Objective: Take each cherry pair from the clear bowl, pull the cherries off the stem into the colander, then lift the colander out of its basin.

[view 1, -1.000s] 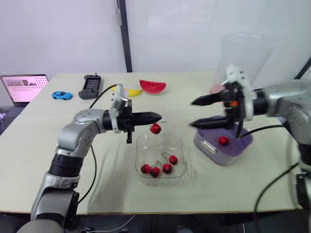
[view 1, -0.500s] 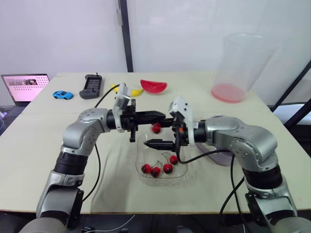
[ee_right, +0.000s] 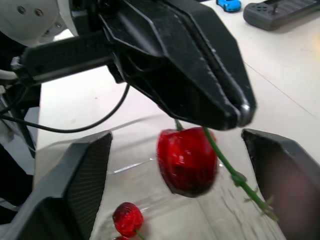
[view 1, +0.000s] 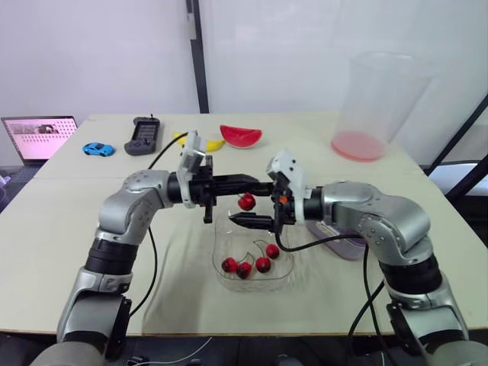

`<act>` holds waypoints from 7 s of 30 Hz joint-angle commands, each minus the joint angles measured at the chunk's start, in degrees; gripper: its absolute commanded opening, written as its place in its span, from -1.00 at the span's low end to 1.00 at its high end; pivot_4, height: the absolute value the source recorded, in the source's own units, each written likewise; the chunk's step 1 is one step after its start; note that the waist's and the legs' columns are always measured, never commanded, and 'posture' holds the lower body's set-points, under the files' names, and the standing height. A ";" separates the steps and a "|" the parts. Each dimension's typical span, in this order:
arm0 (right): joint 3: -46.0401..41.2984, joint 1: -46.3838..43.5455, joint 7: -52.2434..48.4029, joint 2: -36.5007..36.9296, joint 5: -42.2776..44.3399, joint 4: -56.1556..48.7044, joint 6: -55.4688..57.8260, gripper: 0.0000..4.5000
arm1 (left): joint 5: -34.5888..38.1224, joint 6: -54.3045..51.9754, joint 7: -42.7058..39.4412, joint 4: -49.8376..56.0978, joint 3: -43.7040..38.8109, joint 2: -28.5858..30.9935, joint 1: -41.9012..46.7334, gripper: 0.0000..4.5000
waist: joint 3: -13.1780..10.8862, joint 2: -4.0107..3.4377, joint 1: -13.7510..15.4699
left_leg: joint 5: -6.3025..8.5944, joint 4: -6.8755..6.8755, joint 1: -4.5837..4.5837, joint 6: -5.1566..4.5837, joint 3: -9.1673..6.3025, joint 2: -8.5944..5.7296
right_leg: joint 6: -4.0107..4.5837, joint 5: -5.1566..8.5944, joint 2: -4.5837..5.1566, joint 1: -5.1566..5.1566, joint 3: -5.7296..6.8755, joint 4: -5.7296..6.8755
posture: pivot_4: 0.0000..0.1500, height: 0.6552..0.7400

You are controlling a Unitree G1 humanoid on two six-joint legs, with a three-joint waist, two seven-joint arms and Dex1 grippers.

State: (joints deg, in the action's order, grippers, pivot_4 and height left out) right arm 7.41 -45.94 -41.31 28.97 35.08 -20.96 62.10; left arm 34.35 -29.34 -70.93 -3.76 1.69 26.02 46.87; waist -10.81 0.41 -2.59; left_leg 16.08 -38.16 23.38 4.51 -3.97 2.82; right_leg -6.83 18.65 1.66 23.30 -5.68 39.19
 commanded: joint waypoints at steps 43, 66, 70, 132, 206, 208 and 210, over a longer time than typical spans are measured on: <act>-2.57 3.50 -19.39 37.94 -12.58 18.44 -16.67 -0.58 | -0.13 3.04 1.38 2.60 -1.41 1.44 -1.74 -1.00 | -0.02 -0.01 0.65 | 0.02 0.04 -0.01 -0.04 0.05 -0.03 | 0.00 0.00 0.03 -0.07 -0.01 -0.17 | 1.00 0.95; -2.42 -4.36 -34.41 37.18 -20.44 30.08 -26.31 0.96 | 0.62 2.10 5.99 6.98 -5.06 6.78 -9.48 -1.00 | -0.05 -0.07 -0.09 | 0.03 0.06 -0.06 -0.05 0.20 0.02 | 0.00 0.00 0.02 0.01 -0.15 -0.12 | 1.00 0.95; -7.72 -9.86 -38.84 35.35 -7.36 21.73 -13.37 0.96 | 2.97 -1.48 5.15 7.34 -6.88 9.95 -10.90 -1.00 | -0.06 -0.09 -0.09 | 0.03 0.08 -0.07 -0.05 0.19 0.04 | 0.00 0.00 -0.01 0.02 -0.15 -0.10 | 1.00 0.95; 8.94 -19.55 -17.14 30.45 6.88 -5.39 18.98 1.00 | 3.52 2.37 -5.81 12.04 -13.99 24.66 -23.80 0.98 | -0.10 -0.16 -0.13 | 0.02 0.16 -0.03 -0.04 0.23 0.10 | 0.06 0.03 -0.02 0.16 -0.15 -0.05 | 1.00 0.95; 13.50 -11.41 8.13 -2.24 -33.89 -3.79 3.16 -0.66 | 13.40 -5.45 21.12 12.23 -15.88 7.78 -11.55 1.00 | -0.05 -0.03 -0.12 | -0.01 0.11 0.01 0.02 0.04 0.08 | 0.10 0.04 -0.02 0.16 0.01 0.11 | 1.00 0.95; 10.19 -10.11 12.78 -7.10 -34.35 -4.55 7.32 -0.66 | 12.37 -4.83 23.68 11.95 -14.94 5.20 -10.56 1.00 | -0.04 -0.04 -0.09 | -0.03 0.11 0.00 0.05 0.02 0.07 | 0.10 0.04 -0.01 0.15 0.01 0.13 | 1.00 0.95; 6.67 -8.78 16.74 -12.03 -34.41 -5.46 10.36 -0.66 | 11.52 -4.47 25.64 11.72 -13.98 2.95 -9.31 1.00 | -0.03 -0.03 0.05 | -0.05 0.12 0.01 0.09 0.01 0.06 | 0.10 0.04 -0.01 0.15 0.01 0.15 | 1.00 0.95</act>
State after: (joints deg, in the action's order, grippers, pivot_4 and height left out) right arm 17.56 -54.55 -27.87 18.69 1.19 -23.68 70.38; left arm 46.51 -35.19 -46.79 6.96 -12.28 29.29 36.02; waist -10.84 0.38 -2.54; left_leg 16.02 -38.04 23.39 4.64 -3.98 2.86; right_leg -6.73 18.69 1.66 23.45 -5.66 39.34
